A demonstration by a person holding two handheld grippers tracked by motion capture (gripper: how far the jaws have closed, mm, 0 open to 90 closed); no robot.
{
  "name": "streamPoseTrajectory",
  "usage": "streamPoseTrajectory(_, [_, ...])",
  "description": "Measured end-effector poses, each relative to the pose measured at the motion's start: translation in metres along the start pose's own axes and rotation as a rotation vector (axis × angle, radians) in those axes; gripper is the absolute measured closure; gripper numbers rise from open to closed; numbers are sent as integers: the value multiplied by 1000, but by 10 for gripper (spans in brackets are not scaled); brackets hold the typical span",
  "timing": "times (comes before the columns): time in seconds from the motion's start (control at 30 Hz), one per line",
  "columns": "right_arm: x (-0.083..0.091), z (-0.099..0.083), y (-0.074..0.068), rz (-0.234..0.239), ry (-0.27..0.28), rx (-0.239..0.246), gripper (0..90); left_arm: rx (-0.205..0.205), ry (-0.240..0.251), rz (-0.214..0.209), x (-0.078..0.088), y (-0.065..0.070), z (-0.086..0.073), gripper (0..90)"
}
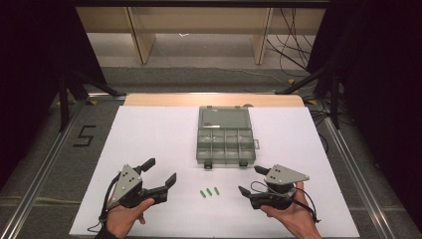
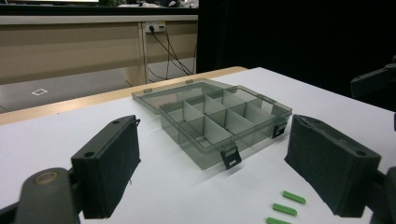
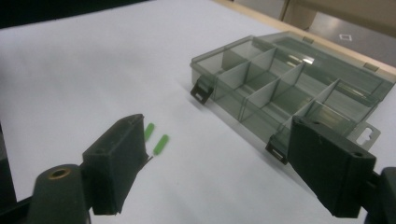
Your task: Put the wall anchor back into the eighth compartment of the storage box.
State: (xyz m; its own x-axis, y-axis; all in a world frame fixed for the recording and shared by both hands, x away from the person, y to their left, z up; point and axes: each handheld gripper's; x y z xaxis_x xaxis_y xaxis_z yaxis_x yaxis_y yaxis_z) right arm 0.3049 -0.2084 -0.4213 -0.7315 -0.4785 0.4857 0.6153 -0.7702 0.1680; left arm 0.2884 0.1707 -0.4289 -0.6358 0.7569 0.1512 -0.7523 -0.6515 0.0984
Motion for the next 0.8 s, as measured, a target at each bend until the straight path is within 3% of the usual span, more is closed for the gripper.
streamPoseTrajectory(0.13, [-9,12,-1,20,-59,30,278,-1,0,0,0,0,0,166])
streamPoseTrajectory(0.27, [-24,22,-7,47,-147,102,319,-2,-2,3,-1,0,-1,166])
streamPoseTrajectory(0.3, [-24,22,-7,47,-147,102,319,-3,-2,3,-1,0,-1,166])
streamPoseTrajectory(0.33, [-33,26,-10,56,-207,117,343,-2,0,2,0,0,0,166])
streamPoseTrajectory(0.43, [-42,27,-13,53,-226,118,356,-2,1,3,0,0,0,166])
streamPoseTrajectory(0.6, [-68,33,-27,119,-366,159,429,2,-5,-1,-1,1,-1,166])
streamPoseTrajectory(0.8, [-90,35,-37,169,-456,204,501,-5,-2,3,0,1,0,167])
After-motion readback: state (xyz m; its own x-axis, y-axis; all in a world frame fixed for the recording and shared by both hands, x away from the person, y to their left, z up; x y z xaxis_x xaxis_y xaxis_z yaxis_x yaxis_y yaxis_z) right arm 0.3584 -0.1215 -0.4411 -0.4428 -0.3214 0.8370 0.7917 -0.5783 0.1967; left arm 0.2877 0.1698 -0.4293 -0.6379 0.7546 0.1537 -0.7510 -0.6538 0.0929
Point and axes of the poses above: each handheld gripper's, and its own axes: x roughly backward along the jaws, z roughly out of its top, y roughly to its right, and after that the axes turned 13 degrees about -z, right-handed
